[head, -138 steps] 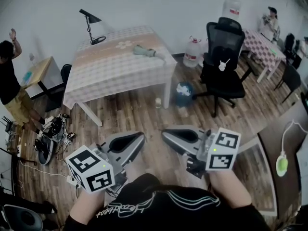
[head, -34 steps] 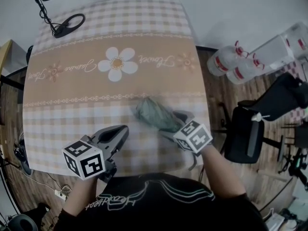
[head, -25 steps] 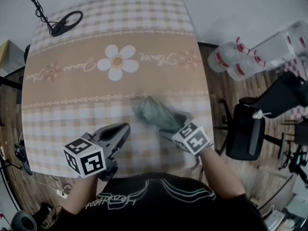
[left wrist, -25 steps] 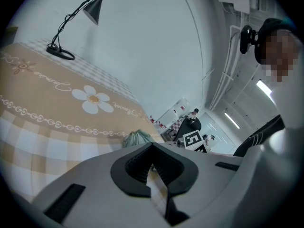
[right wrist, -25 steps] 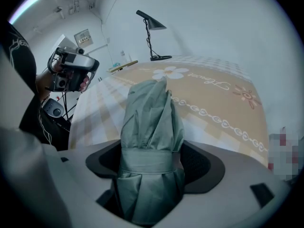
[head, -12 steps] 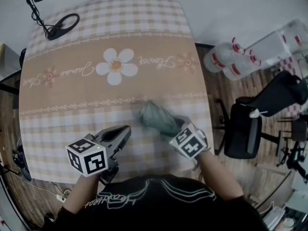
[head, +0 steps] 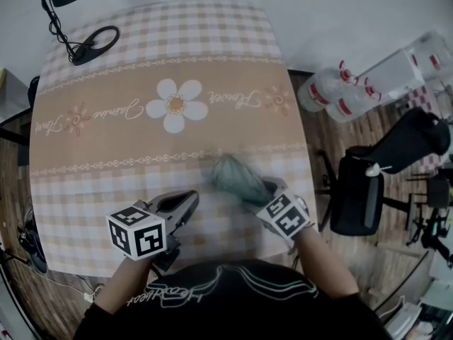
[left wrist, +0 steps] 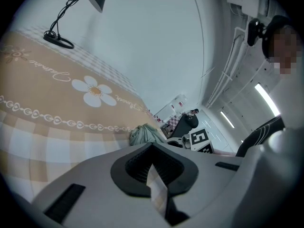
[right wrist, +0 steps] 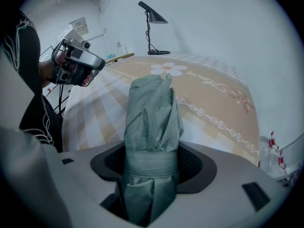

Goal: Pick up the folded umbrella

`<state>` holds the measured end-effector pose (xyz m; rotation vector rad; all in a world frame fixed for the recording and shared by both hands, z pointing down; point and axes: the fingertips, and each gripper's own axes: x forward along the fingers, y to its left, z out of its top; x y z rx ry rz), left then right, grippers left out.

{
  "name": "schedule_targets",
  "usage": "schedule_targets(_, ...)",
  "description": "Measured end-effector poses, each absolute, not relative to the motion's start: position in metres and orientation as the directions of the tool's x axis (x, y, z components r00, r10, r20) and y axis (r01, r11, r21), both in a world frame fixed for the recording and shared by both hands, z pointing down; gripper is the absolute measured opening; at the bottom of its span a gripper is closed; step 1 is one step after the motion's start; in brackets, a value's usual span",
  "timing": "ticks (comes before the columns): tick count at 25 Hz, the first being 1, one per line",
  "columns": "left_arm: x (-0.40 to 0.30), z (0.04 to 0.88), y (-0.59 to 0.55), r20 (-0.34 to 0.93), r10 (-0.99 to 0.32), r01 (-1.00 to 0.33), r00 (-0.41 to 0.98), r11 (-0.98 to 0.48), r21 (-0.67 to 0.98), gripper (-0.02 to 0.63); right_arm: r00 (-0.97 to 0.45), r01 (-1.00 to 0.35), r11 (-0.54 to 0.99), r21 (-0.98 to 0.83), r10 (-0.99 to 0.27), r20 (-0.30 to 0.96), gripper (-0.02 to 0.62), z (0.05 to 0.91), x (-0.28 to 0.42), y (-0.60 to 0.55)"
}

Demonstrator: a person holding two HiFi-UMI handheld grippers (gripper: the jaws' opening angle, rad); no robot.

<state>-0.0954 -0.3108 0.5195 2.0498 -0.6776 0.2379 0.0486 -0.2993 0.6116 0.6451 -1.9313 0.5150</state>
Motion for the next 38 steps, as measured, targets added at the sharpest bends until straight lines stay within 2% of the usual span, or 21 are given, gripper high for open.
schedule_targets(11,-0.107,0.506,-0.287,0.448,-0.441,-0.614,0.778,-0.379,0.692,-0.003,-0.416,-0.681,0.718,-0.144,-0.217,0.883,0.285,0.609,0.052,-0.301)
schedule_targets(21,-0.107,0.482,-0.247,0.433,-0.528,-0.655,0.731,-0.363,0.663,-0.003,-0.544,-0.678,0.687,-0.264,-0.227,0.808,0.282,0.579,0.047,-0.266)
schedule_targets(30,-0.097,0.455,-0.2,0.393,-0.586,-0.661,0.709,-0.355,0.661,-0.003,-0.704,-0.628,0.698,-0.344,-0.32,0.635,0.282,0.507,0.046,-0.225)
schedule_targets(38,-0.07,0.407,-0.156,0.319,-0.613,-0.656,0.723,-0.461,0.598,-0.003,-0.836,-0.535,0.702,-0.47,-0.357,0.417,0.284,0.434,0.053,-0.172)
